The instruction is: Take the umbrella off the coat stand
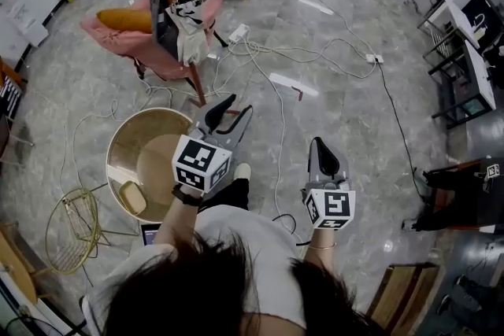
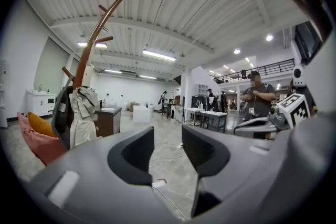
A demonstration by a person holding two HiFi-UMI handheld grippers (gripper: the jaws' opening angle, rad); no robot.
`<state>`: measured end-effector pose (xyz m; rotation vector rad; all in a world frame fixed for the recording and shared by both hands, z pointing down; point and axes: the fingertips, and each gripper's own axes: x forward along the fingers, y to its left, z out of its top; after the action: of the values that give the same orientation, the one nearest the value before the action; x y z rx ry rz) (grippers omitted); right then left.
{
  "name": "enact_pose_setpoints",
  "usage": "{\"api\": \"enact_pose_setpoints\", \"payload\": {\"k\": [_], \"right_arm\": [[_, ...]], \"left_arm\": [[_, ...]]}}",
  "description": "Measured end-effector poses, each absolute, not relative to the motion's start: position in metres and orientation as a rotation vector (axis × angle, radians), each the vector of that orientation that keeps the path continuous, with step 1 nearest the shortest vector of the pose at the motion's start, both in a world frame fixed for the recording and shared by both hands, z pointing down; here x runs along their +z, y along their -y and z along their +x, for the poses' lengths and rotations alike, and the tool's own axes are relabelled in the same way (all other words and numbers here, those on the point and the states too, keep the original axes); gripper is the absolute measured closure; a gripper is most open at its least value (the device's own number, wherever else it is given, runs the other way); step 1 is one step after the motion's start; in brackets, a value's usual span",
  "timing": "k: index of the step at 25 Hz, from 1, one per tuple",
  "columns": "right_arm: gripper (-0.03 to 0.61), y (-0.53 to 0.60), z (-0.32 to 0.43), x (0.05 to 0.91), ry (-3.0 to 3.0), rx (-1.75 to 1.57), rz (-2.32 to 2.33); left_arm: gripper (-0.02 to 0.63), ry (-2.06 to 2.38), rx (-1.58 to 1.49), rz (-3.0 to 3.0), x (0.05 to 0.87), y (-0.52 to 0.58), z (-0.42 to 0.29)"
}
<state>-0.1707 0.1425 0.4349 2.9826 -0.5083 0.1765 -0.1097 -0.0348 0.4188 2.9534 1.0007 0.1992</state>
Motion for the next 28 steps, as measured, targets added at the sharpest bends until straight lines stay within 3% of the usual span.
{"api": "enact_pose_setpoints", "payload": {"k": [14, 28], "right_arm": [[0.575, -0.134, -0.031, 0.417, 0.54, 0.149, 2.962], [0.575, -0.122, 0.033, 0.431, 0.62, 0.187, 2.969]], "left_arm": [[0.317, -0.997, 0.188, 2.937, 0.405, 0.04, 0.019], [0.248, -0.902, 0.224, 2.951, 0.416, 0.063, 0.059]]}}
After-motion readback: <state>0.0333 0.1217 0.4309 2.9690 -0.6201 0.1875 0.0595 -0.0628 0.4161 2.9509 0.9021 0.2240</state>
